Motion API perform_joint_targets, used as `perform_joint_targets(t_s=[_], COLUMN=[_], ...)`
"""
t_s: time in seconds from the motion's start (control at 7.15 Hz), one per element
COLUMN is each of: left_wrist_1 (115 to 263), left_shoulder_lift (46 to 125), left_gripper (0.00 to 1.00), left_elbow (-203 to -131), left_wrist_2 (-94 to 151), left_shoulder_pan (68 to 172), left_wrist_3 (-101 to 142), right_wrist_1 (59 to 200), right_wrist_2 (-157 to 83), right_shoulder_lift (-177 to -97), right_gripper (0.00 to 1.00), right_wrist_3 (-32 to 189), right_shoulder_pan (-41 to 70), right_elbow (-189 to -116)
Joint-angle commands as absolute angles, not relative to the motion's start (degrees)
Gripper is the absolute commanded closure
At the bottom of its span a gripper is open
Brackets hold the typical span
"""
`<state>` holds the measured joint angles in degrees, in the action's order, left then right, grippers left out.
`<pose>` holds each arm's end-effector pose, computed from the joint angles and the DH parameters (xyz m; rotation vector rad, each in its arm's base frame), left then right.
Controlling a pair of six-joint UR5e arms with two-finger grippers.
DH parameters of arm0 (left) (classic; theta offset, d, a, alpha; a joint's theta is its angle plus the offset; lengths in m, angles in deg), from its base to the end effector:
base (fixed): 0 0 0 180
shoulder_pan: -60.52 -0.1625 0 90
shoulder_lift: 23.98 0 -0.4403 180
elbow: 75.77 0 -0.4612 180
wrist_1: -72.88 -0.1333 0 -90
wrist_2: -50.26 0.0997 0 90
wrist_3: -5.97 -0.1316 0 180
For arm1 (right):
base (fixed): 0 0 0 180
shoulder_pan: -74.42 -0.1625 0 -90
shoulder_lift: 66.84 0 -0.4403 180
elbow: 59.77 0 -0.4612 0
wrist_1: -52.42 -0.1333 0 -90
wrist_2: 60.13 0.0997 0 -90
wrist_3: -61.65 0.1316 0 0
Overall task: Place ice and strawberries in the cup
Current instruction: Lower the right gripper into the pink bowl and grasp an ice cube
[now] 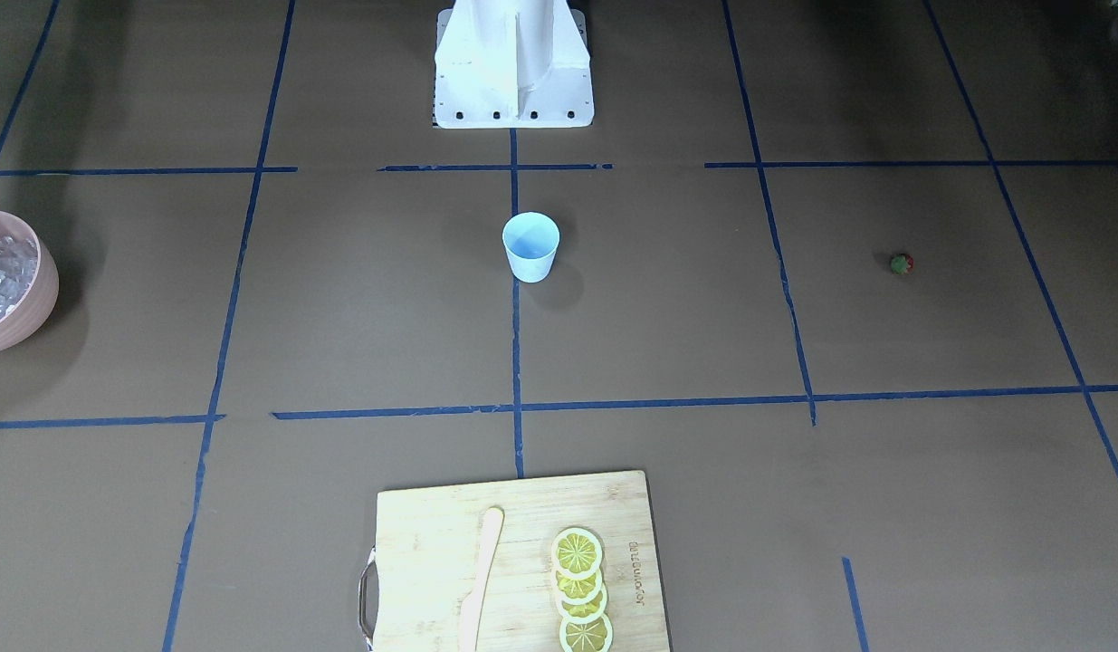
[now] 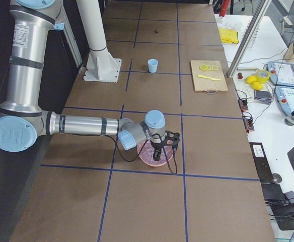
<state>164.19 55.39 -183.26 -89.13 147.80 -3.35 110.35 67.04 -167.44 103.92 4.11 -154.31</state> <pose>-0.0102 -0.4886 0.6108 0.1835 0.8538 0.2581 -0.1223 -0.5013 0.6945 0.0473 -0.7729 0.2271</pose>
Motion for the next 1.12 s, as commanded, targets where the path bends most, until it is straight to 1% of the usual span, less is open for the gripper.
perform_joint_targets(t_s=[0.0, 0.28, 0.42, 0.56, 0.7, 0.84, 0.98], left_wrist_1=[164.2, 164.2, 164.2, 164.2, 164.2, 164.2, 164.2], left_shoulder_lift=[55.4, 55.4, 55.4, 55.4, 55.4, 55.4, 55.4], left_gripper=[0.00, 0.00, 0.00, 0.00, 0.00, 0.00, 0.00], left_elbow=[-183.3, -183.3, -183.3, -183.3, -183.3, -183.3, -183.3], left_wrist_2=[-89.1, -89.1, -89.1, -89.1, -89.1, -89.1, -89.1], left_shoulder_pan=[147.8, 147.8, 147.8, 147.8, 147.8, 147.8, 147.8], left_wrist_3=[-3.3, -3.3, -3.3, -3.3, -3.3, -3.3, -3.3], right_wrist_1=[110.3, 110.3, 110.3, 110.3, 110.2, 110.2, 110.2], right_wrist_2=[67.0, 67.0, 67.0, 67.1, 67.2, 67.1, 67.1], right_shoulder_lift=[-168.0, -168.4, -168.4, -168.4, -168.5, -168.5, -168.5], right_gripper=[0.25, 0.27, 0.34, 0.57, 0.83, 0.92, 0.97], right_wrist_3=[103.8, 103.8, 103.8, 103.8, 103.2, 103.1, 103.0], right_shoulder_pan=[4.6, 4.9, 5.0, 5.0, 5.0, 4.9, 4.9], right_elbow=[-154.3, -154.3, -154.3, -154.3, -154.5, -154.6, -154.6])
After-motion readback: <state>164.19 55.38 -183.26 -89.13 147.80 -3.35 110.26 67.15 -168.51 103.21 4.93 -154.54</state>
